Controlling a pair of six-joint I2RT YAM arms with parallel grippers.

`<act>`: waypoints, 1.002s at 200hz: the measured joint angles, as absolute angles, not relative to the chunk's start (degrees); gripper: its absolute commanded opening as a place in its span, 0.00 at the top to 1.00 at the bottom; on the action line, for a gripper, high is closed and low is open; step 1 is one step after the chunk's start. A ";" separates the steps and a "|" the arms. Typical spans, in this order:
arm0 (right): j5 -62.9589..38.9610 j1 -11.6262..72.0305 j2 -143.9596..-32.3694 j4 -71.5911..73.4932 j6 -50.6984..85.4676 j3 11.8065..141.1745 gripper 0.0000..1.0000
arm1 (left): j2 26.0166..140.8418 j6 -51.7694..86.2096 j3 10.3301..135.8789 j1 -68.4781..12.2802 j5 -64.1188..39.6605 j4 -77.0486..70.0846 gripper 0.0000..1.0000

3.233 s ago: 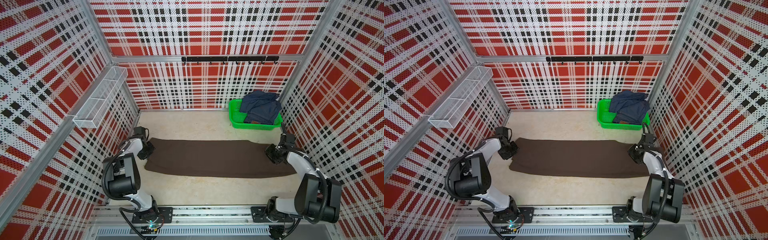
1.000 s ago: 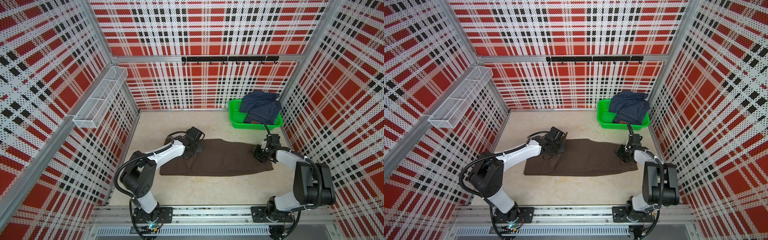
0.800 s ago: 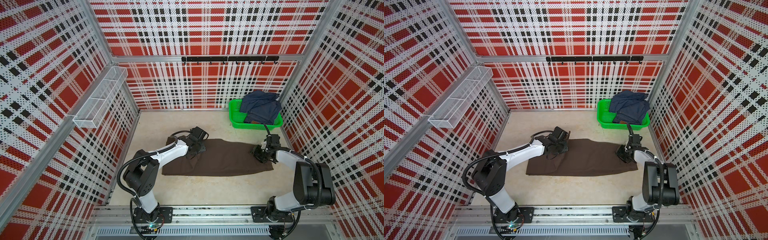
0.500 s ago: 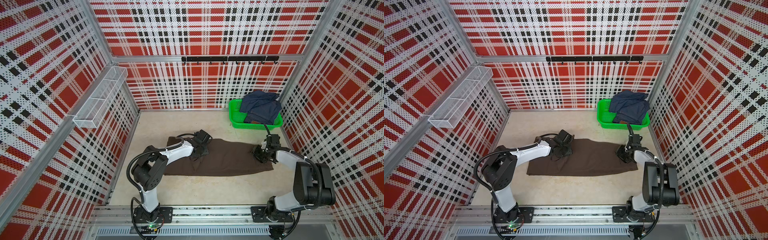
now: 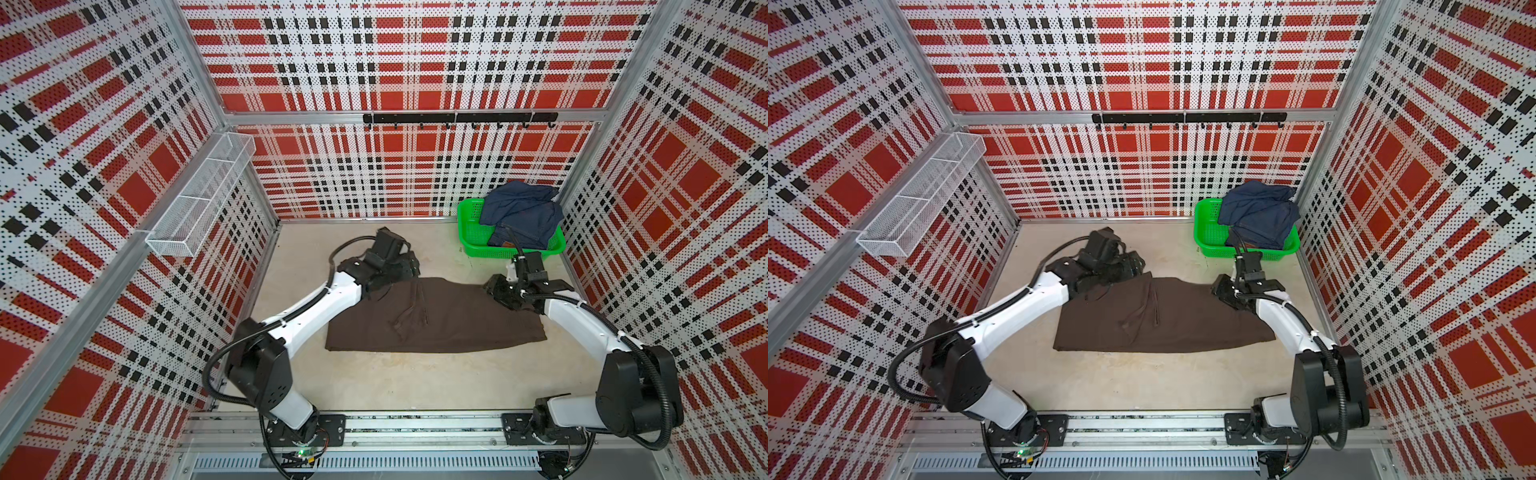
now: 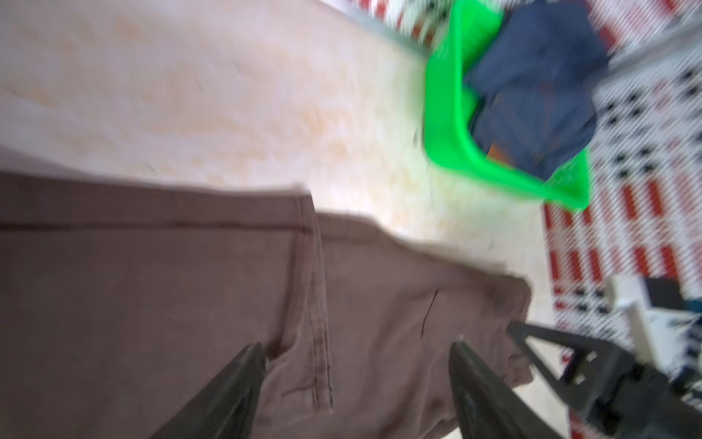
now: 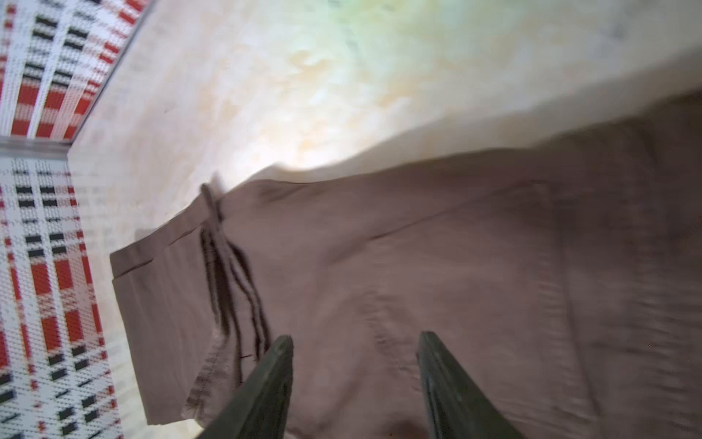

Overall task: Fold and stack the trousers
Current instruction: Fold the trousers at the center of the table, then smooth out the trousers at the center of the table.

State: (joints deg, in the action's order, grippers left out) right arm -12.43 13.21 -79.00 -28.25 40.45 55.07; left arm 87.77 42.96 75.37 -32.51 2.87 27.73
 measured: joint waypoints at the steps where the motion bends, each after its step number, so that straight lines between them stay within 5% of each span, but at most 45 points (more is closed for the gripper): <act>1: -12.38 13.56 -79.05 -28.23 40.47 55.24 0.44 | 87.55 42.94 75.24 -32.23 2.90 27.68 0.22; 83: -10.04 41.43 -104.29 -24.69 49.41 75.50 0.48 | 79.59 39.13 54.68 0.54 -1.28 29.04 0.22; 131: -13.04 46.78 -114.91 -22.94 52.45 83.72 0.49 | 75.37 36.99 54.13 6.96 -3.33 28.73 0.22; 200: -10.15 46.41 -115.81 -27.51 53.17 82.61 0.48 | 75.92 34.85 53.23 9.98 -4.47 28.75 0.21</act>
